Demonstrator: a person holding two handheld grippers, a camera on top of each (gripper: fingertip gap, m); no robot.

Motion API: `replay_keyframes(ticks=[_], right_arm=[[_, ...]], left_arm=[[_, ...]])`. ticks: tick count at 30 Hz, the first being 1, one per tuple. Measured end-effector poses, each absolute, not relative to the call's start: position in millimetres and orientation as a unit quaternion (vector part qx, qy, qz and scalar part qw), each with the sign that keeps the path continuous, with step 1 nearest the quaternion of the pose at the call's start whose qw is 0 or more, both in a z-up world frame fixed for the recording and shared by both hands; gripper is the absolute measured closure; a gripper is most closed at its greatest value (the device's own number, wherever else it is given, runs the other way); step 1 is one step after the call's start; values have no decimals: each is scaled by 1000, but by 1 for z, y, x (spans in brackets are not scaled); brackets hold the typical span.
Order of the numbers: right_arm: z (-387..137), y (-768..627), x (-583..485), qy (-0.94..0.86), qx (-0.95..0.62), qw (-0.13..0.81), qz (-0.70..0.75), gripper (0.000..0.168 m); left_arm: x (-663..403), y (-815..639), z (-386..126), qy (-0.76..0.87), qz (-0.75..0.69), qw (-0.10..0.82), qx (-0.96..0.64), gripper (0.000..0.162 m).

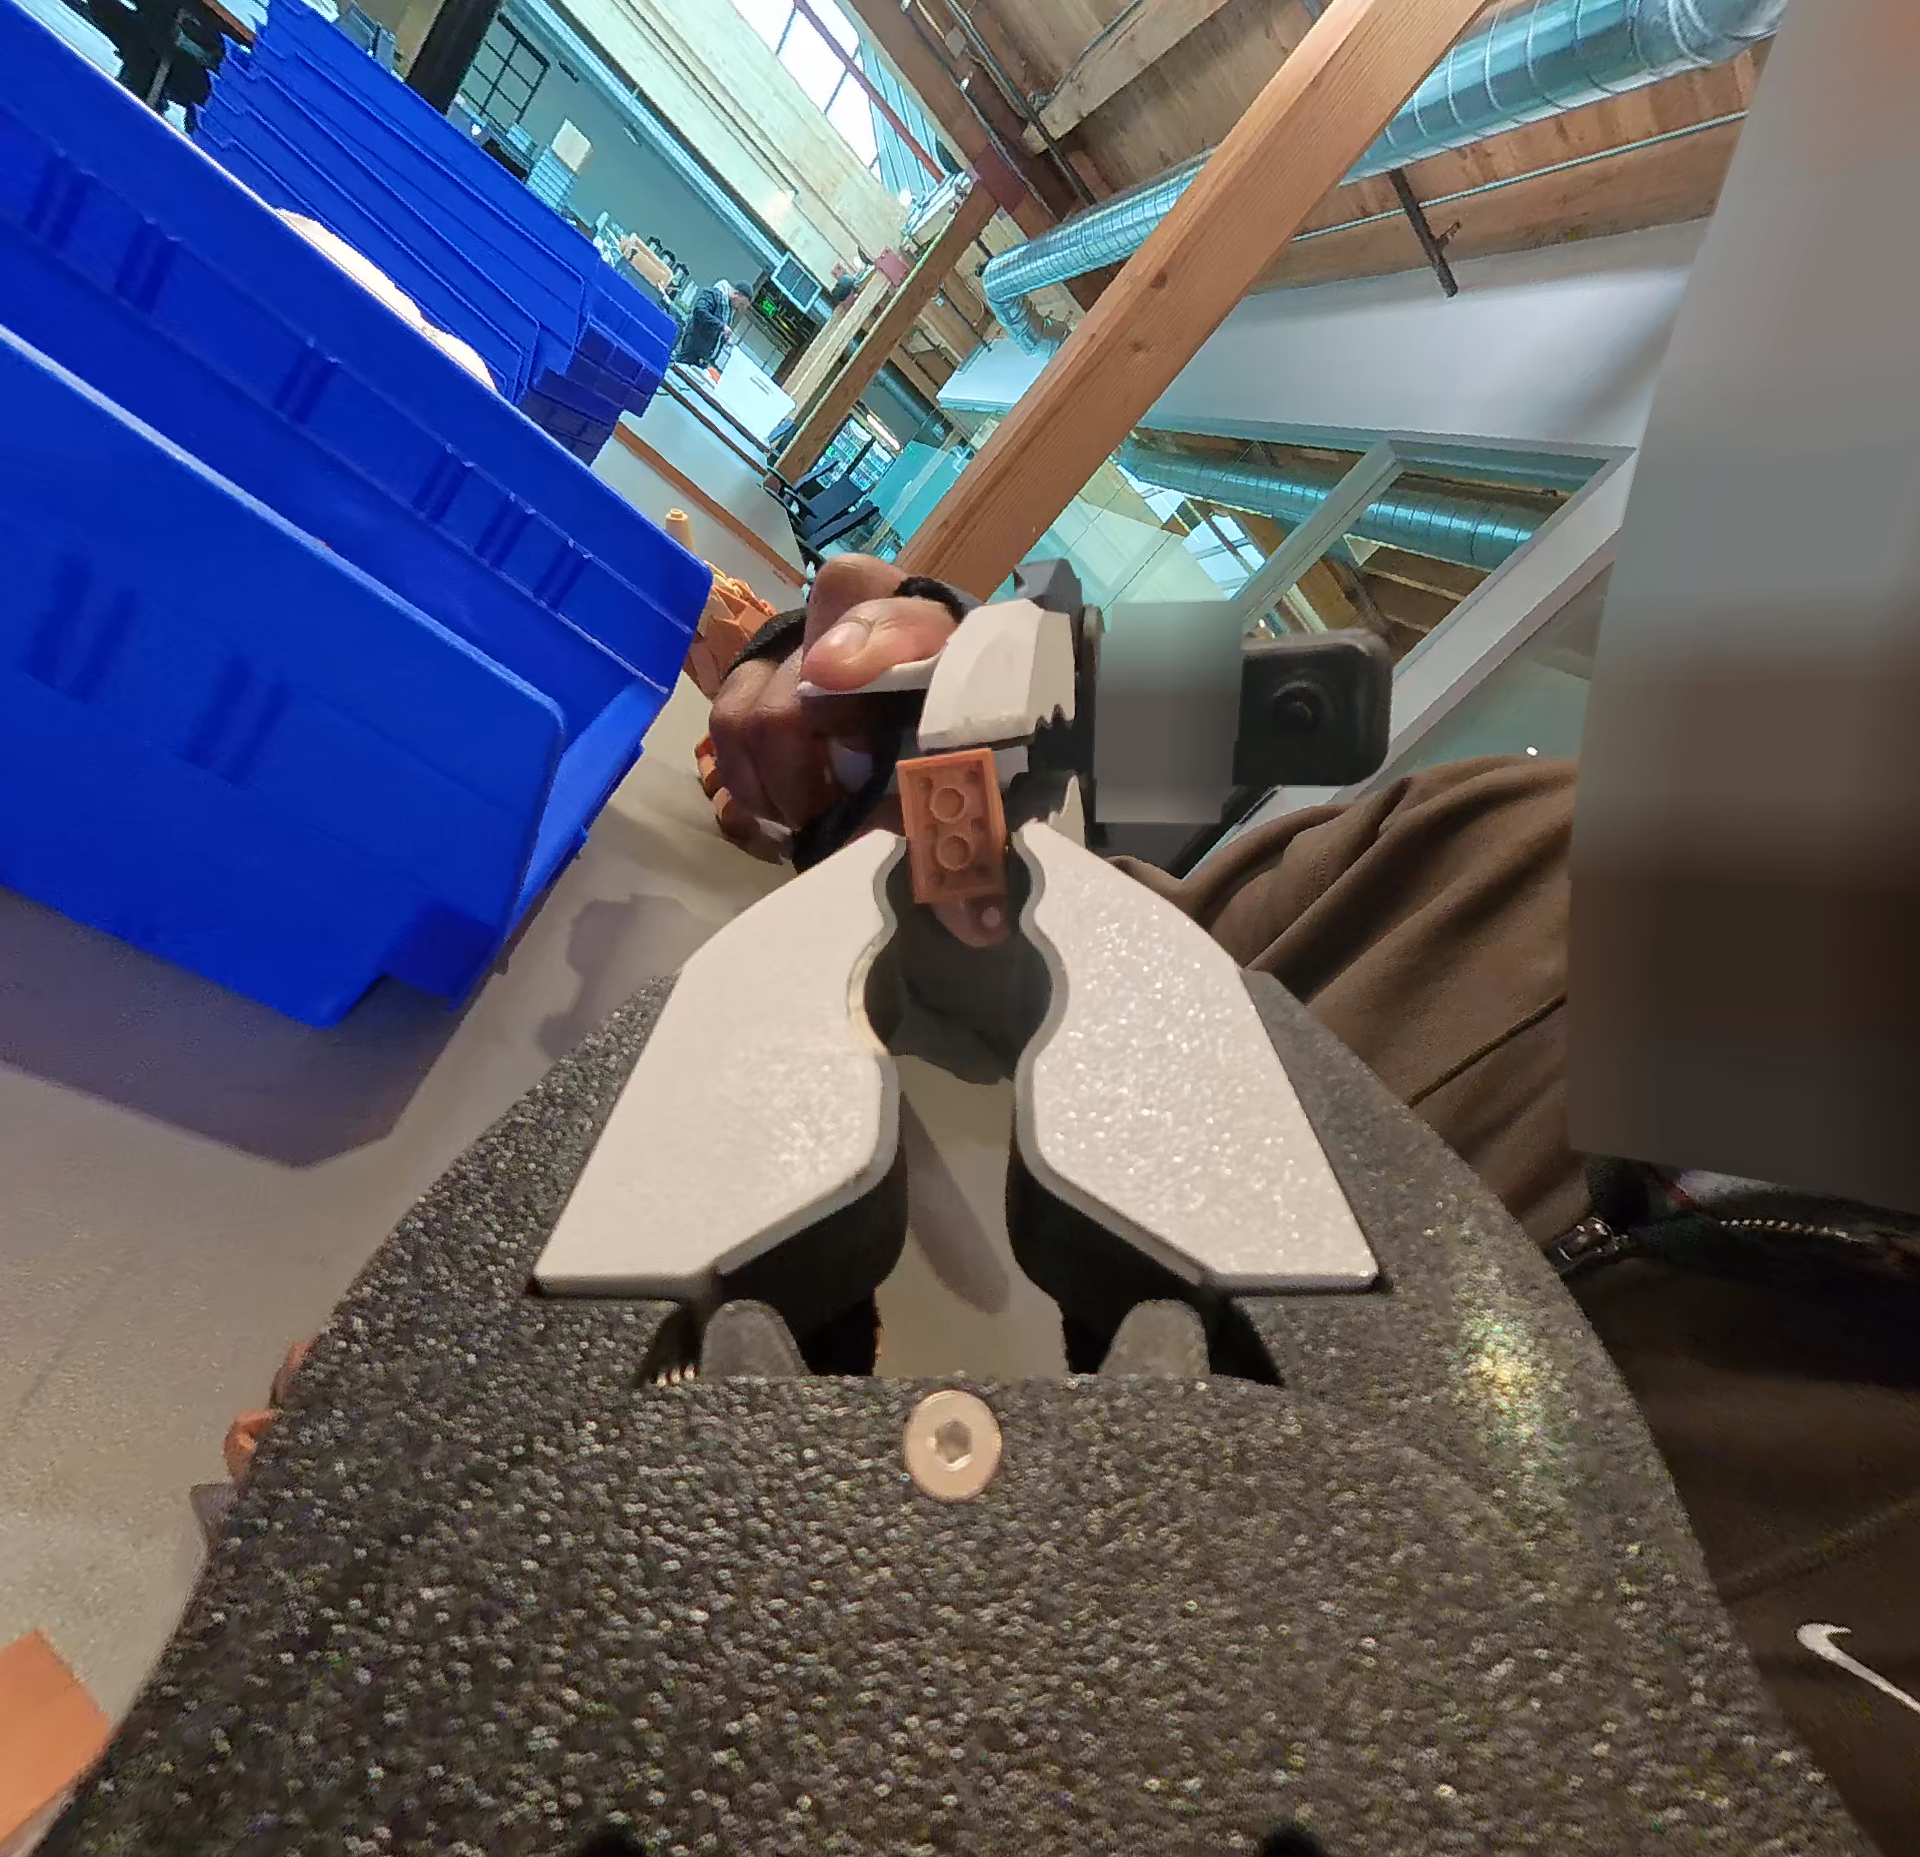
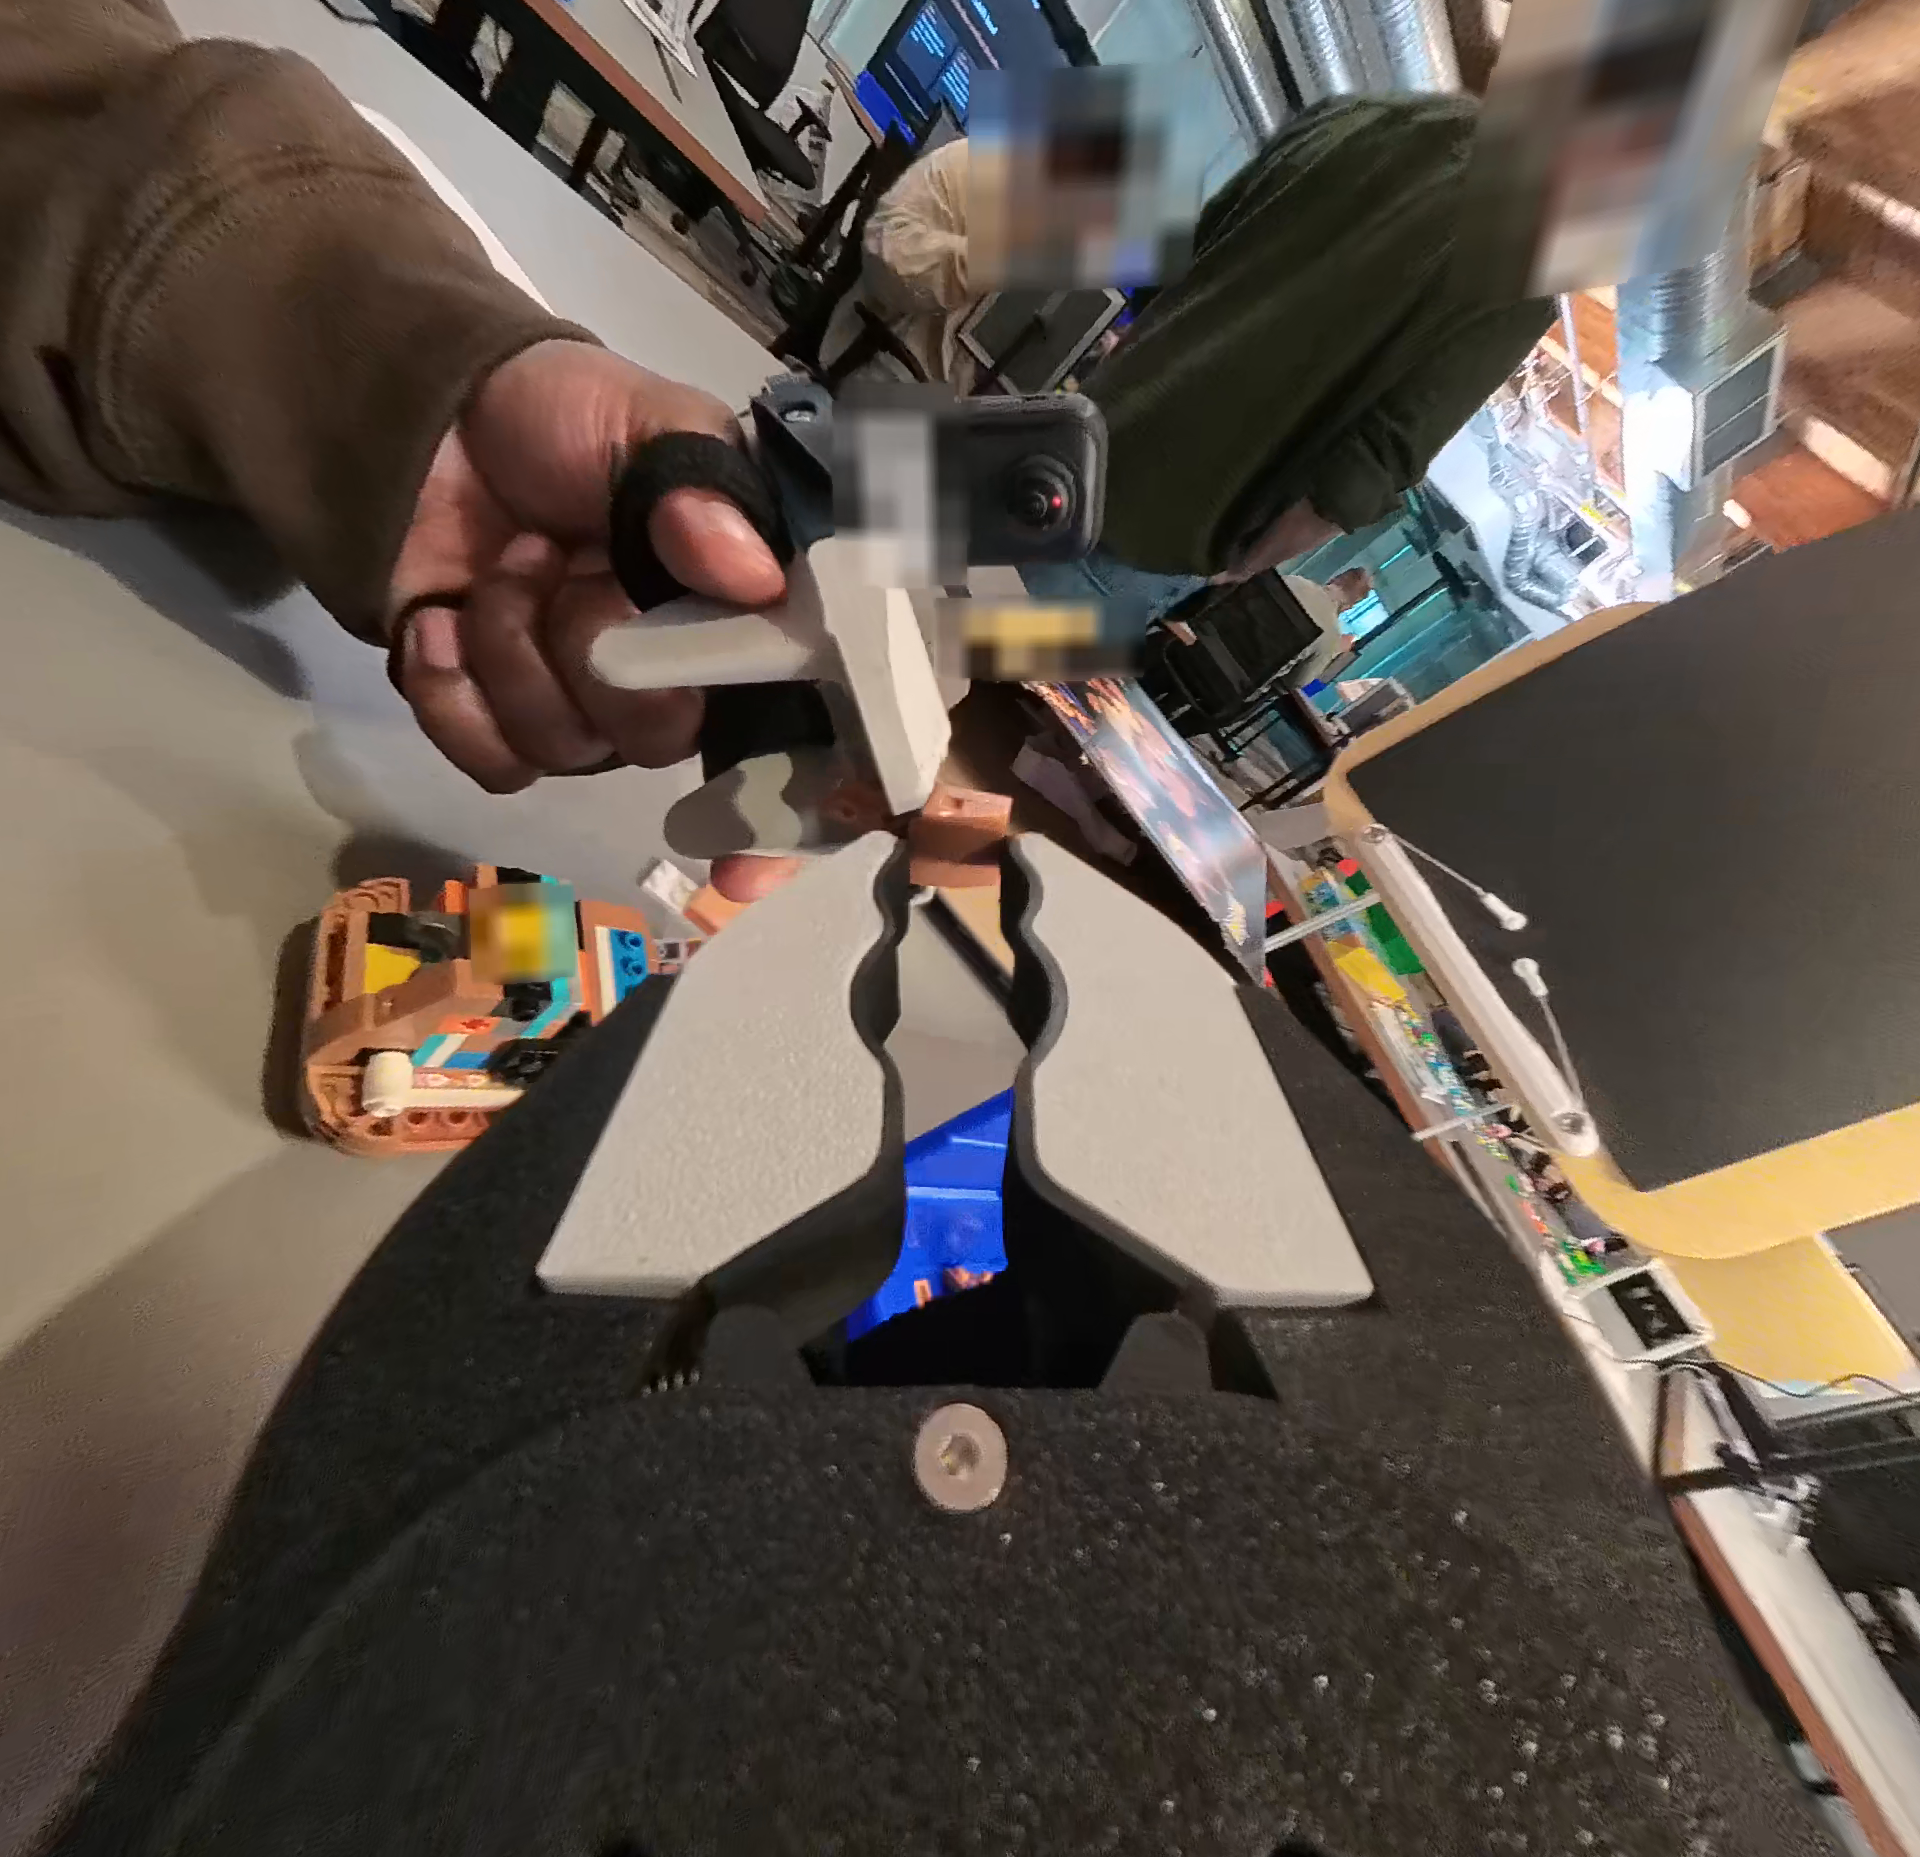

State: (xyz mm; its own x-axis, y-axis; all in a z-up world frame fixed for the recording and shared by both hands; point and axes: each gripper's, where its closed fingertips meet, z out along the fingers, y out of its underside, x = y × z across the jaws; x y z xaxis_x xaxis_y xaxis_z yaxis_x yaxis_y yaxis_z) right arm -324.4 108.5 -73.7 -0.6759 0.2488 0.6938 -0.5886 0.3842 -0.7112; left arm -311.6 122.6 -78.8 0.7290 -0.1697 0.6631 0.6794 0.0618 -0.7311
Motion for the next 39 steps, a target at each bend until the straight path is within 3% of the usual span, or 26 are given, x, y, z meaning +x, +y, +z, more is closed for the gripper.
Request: replay_keyframes(ticks=[4, 21, 26, 31, 39], right_arm=[[-73, 109, -325, -732, 118, 397, 541, 153], [-64, 117, -338, -725, 9, 285, 626, 153], [-58, 123, -350, -714, -51, 259, 648, 153], [-60, 121, -355, -713, -77, 294, 632, 153], [-60, 117, -356, -703, -72, 362, 608, 153]], left_arm=[[-312, 122, -77, -212, -316, 703, -601, 145], [-323, 115, -66, -234, -348, 732, -538, 144], [-339, 103, -53, -213, -185, 777, -562, 140], [-344, 110, -65, -162, 69, 716, -675, 138], [-342, 115, -66, -163, 99, 705, -683, 149]])
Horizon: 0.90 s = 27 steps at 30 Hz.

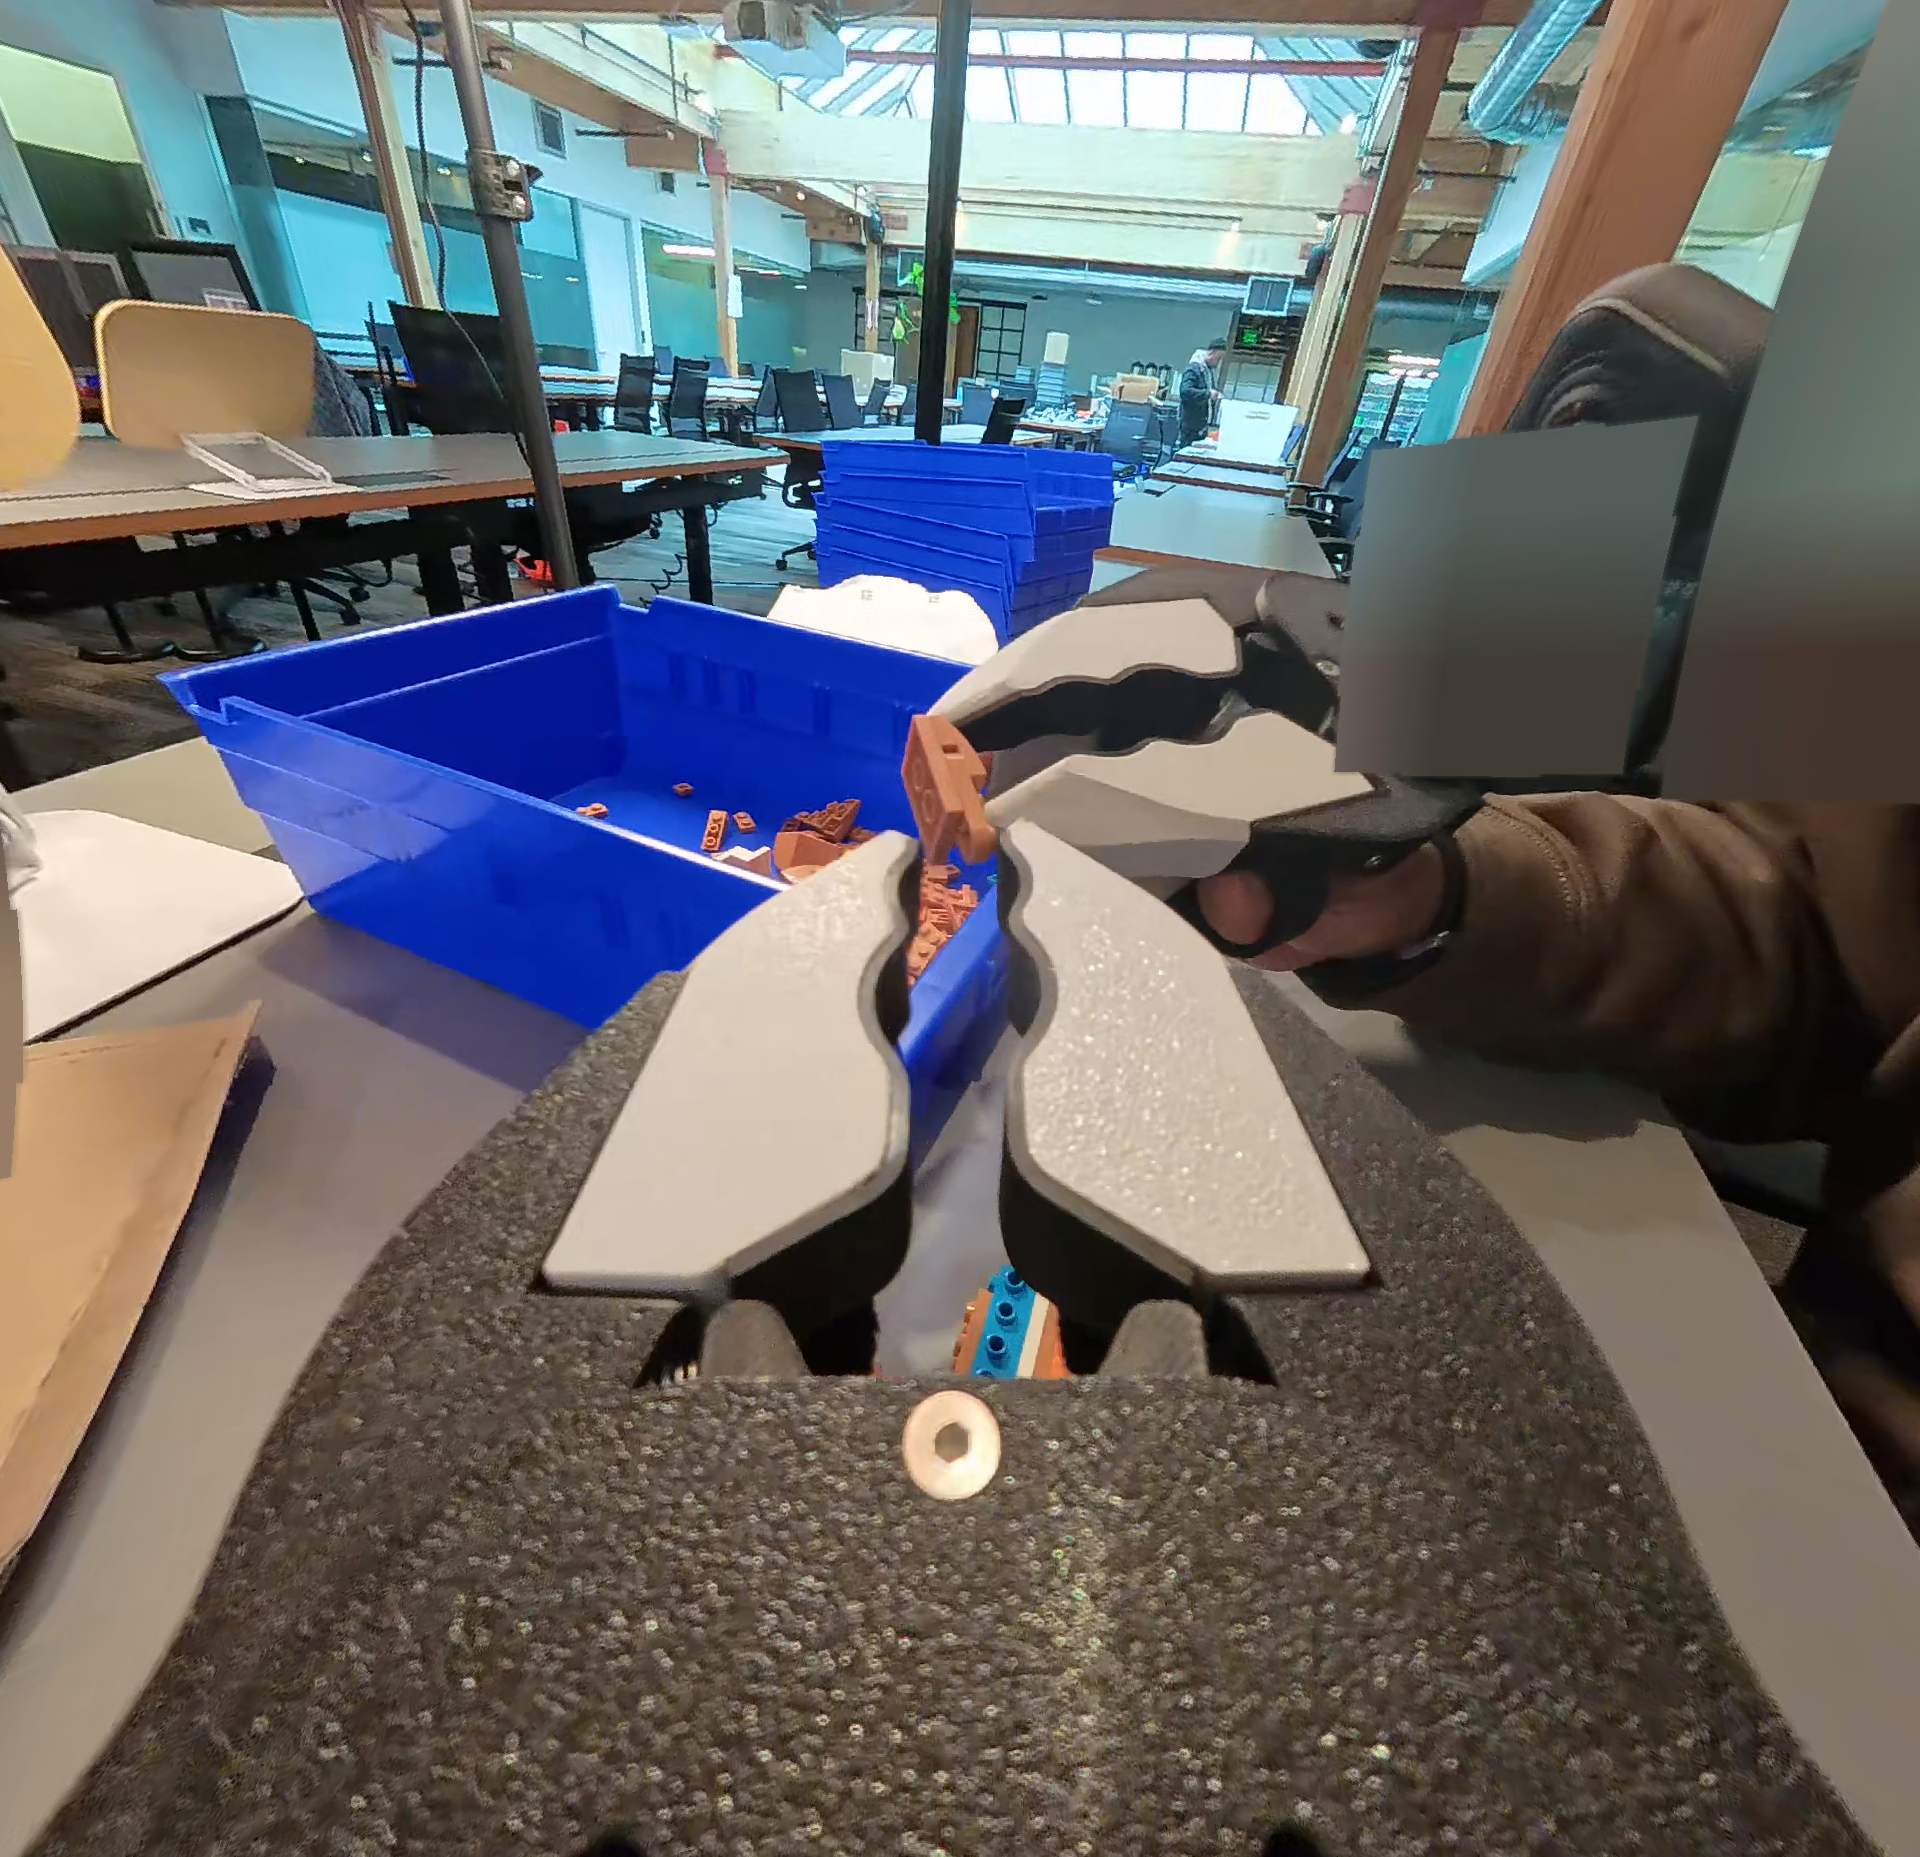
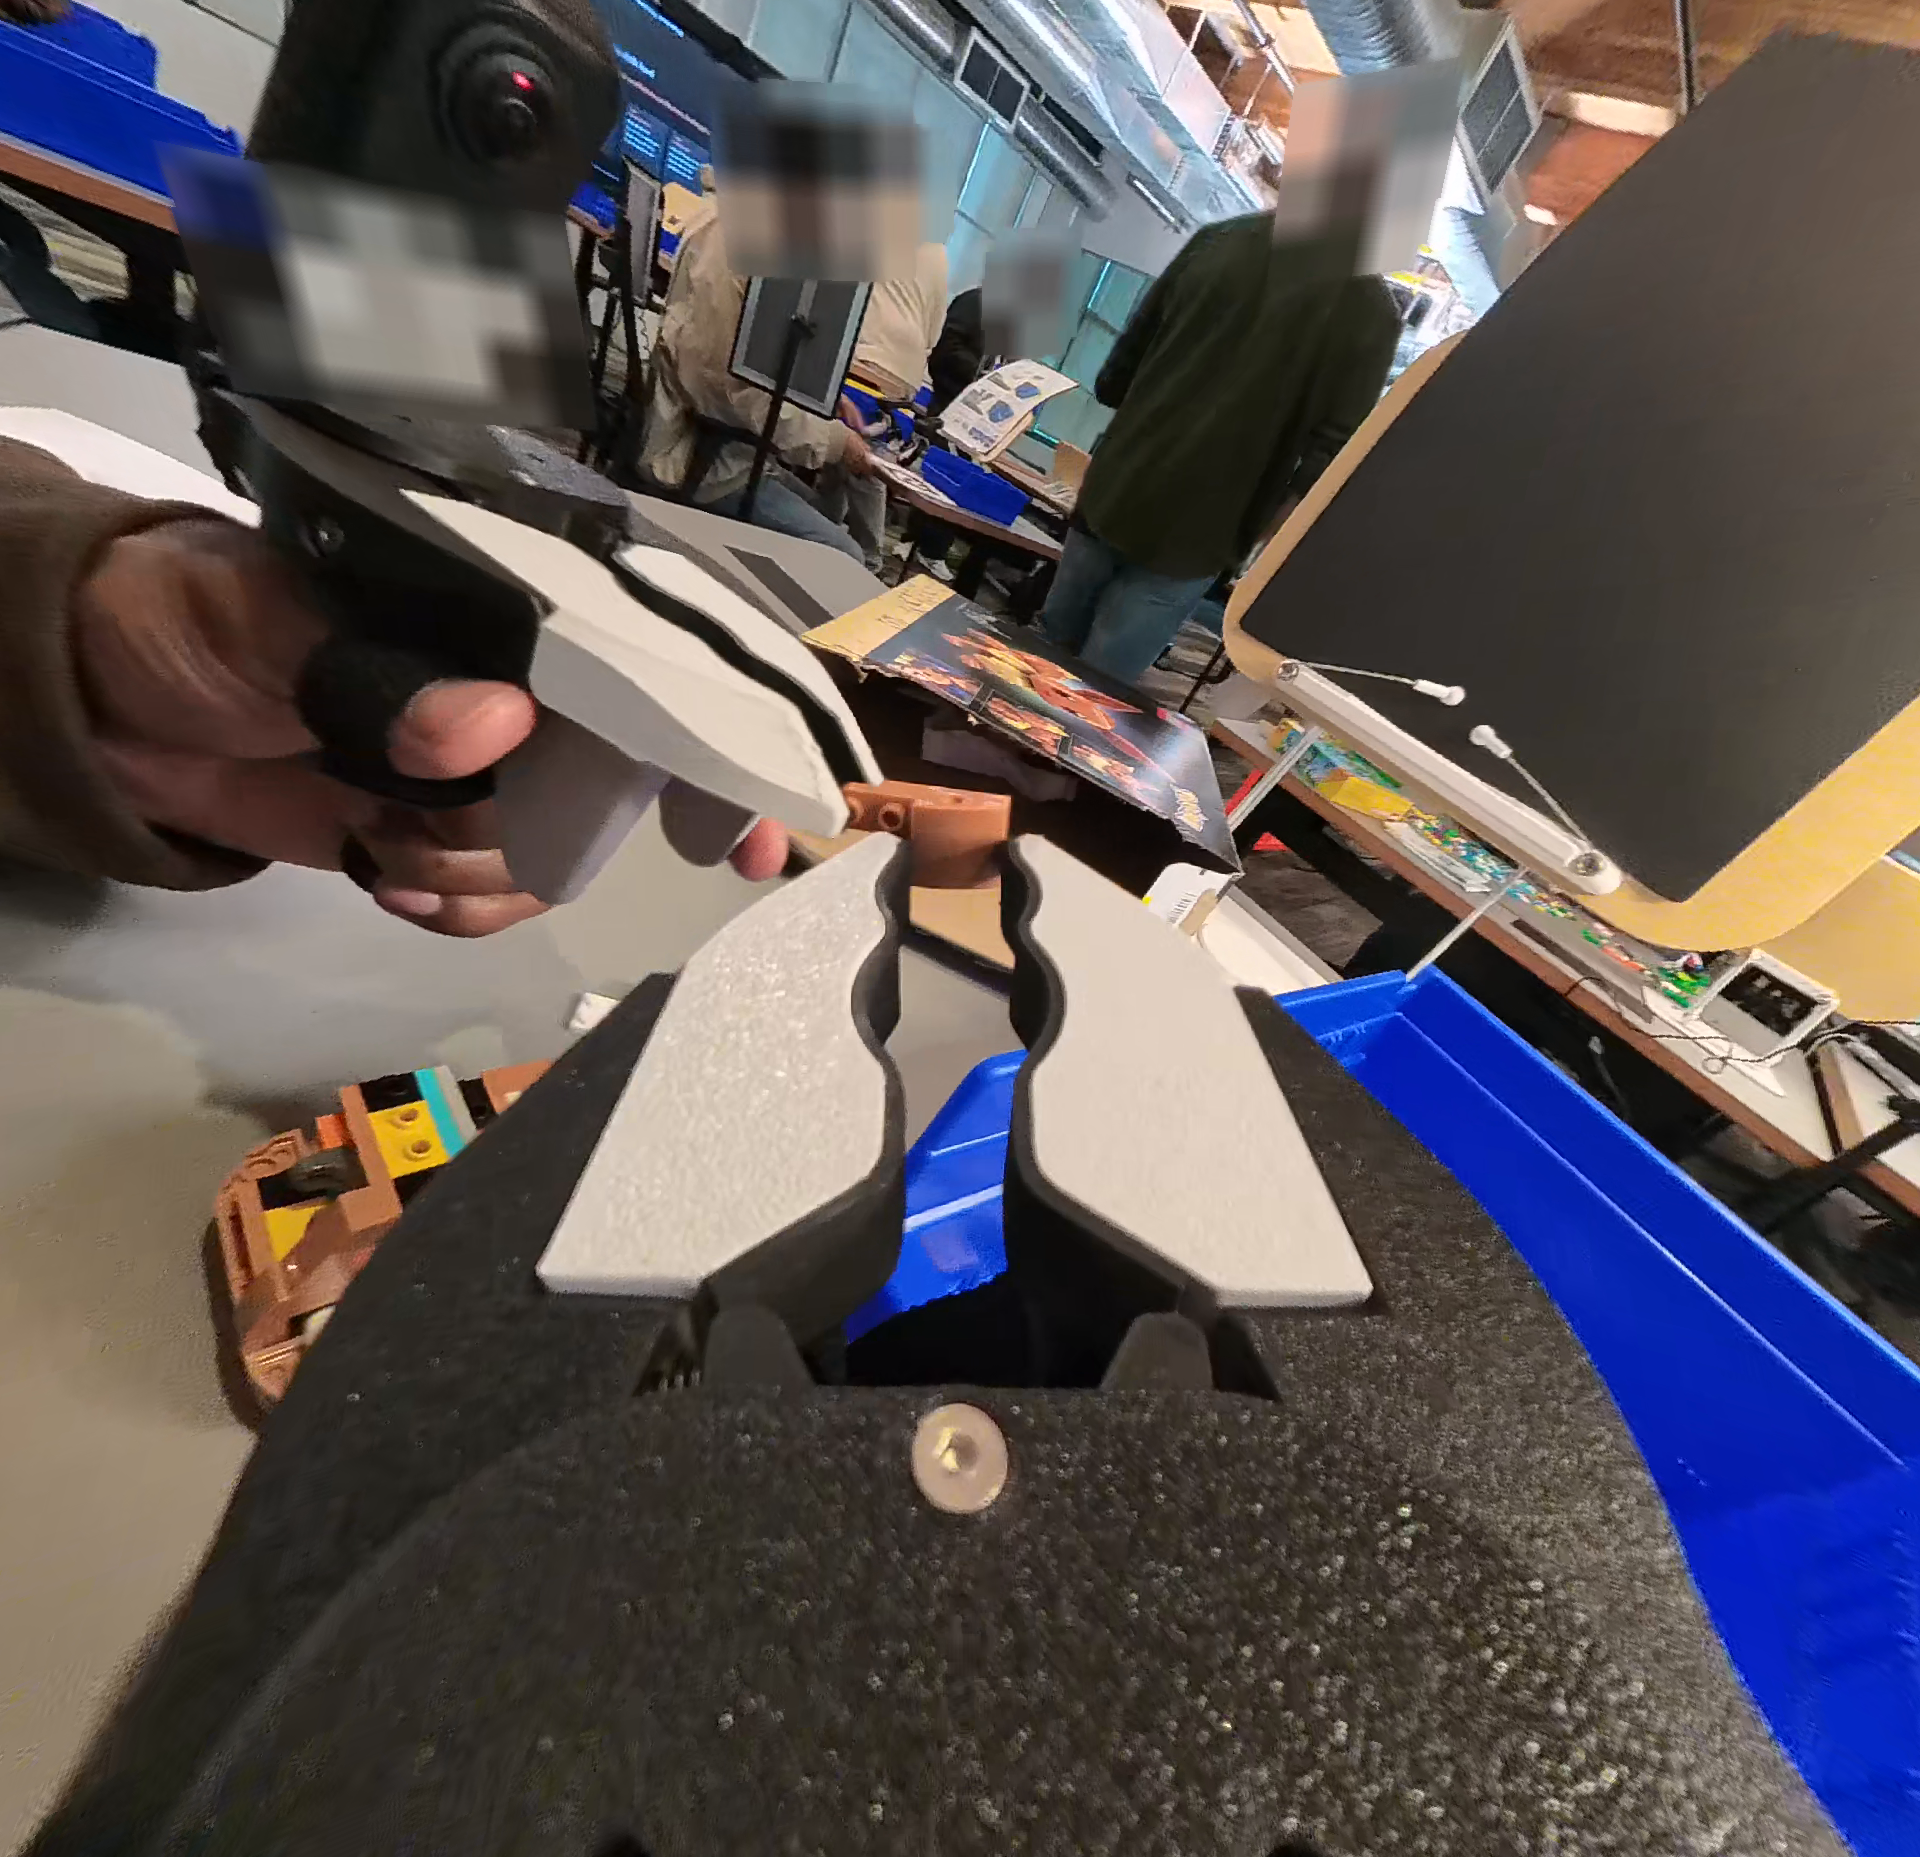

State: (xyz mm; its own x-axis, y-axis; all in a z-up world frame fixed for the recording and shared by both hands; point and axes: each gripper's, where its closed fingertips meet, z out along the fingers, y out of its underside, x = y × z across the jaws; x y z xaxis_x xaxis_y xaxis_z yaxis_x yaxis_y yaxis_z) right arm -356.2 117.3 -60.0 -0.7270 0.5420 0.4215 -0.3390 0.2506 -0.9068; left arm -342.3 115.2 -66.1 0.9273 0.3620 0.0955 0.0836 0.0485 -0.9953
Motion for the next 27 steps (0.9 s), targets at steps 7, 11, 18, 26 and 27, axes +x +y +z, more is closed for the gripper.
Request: replay_keyframes(ticks=[7, 11, 18, 26, 27], right_arm=[[-59, 117, -356, -692, -62, 385, 607, 153], [-57, 117, -350, -699, -45, 337, 629, 151], [-52, 121, -342, -682, -109, 83, 718, 138], [-65, 111, -333, -706, -98, 45, 700, 142], [-66, 111, -334, -705, -102, 53, 700, 142]], left_arm=[[-341, 115, -66, -165, 109, 710, -676, 157], [-338, 114, -66, -163, 66, 719, -672, 158], [-335, 108, -64, -174, -51, 741, -646, 158], [-326, 112, -63, -149, -55, 737, -657, 158], [-327, 111, -62, -157, -66, 741, -649, 158]])
